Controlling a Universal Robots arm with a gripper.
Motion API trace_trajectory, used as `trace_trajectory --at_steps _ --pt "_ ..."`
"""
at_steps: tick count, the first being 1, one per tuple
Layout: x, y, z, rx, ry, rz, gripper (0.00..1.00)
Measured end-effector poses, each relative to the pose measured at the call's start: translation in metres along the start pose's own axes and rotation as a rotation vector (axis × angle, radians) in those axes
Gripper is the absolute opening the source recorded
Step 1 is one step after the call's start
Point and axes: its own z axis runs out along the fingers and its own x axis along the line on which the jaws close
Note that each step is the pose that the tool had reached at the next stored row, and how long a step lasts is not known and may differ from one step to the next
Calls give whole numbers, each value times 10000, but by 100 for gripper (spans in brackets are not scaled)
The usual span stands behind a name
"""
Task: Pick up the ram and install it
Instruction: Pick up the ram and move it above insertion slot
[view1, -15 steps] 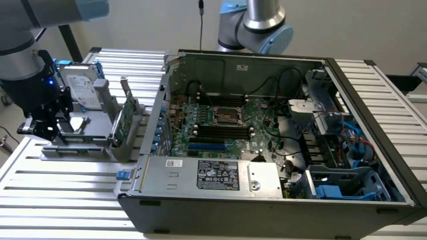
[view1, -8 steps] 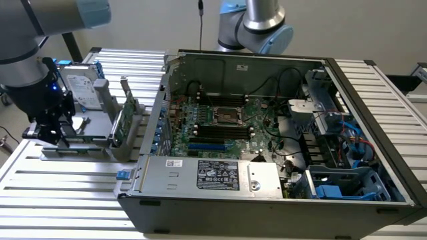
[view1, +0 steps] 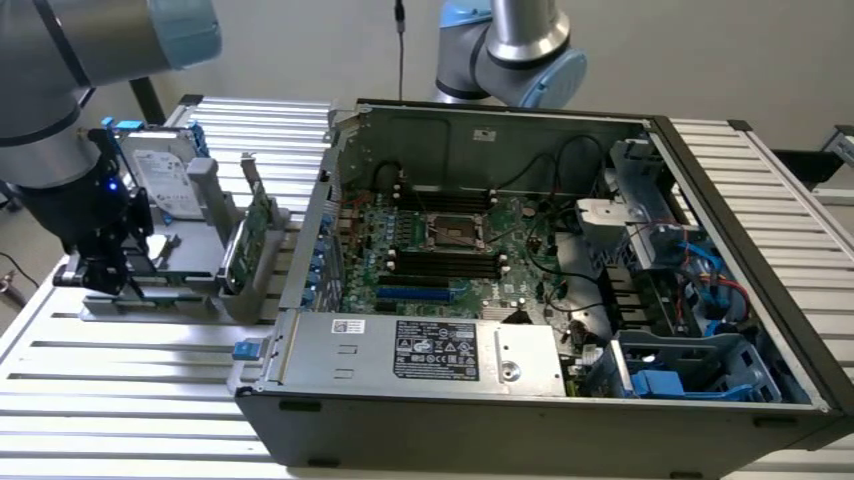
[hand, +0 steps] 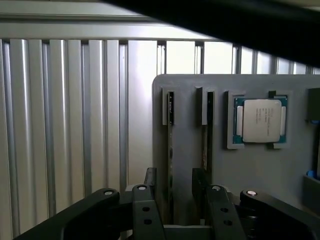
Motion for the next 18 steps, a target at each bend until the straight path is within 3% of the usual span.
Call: trace_trajectory --at_steps 6,12,18 --pt "55 -1 71 -1 -240 -48 42" --pt "86 -2 123 -1 -519 -82 42" --pt "123 1 174 -16 -636 -125 42"
